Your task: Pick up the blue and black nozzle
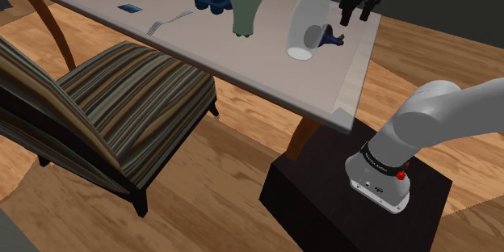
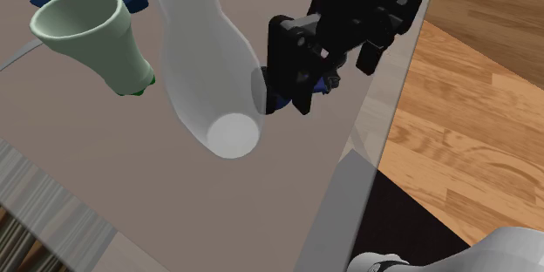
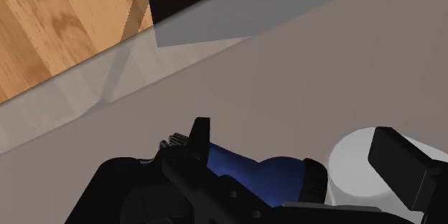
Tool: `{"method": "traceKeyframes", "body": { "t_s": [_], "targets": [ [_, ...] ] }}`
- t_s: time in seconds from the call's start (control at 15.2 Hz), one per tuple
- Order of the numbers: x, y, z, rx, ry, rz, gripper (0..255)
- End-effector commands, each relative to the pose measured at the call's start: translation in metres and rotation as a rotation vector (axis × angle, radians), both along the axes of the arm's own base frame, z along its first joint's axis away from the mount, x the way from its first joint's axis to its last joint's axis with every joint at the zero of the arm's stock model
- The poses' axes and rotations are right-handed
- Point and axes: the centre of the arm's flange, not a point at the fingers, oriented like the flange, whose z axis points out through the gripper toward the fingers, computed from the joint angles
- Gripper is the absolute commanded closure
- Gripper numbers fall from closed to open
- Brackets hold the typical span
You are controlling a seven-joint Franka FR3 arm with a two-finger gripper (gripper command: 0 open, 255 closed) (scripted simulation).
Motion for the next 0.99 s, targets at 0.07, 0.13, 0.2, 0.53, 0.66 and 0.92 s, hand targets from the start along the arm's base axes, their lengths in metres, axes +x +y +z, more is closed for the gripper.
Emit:
{"method": "traceKeyframes", "body": {
  "t_s": [0.07,0.13,0.2,0.53,0.66,0.92],
  "targets": [
    [0.014,-0.004,-0.005,-0.009,0.017,-0.071,0],
    [0.028,-0.009,-0.010,-0.019,0.035,-0.141,0],
    [0.042,-0.015,-0.015,-0.028,0.052,-0.212,0],
    [0.100,-0.060,-0.043,-0.076,0.138,-0.566,0],
    [0.117,-0.083,-0.055,-0.095,0.173,-0.707,0],
    [0.118,-0.085,-0.071,-0.096,0.175,-0.716,0]
  ]
}}
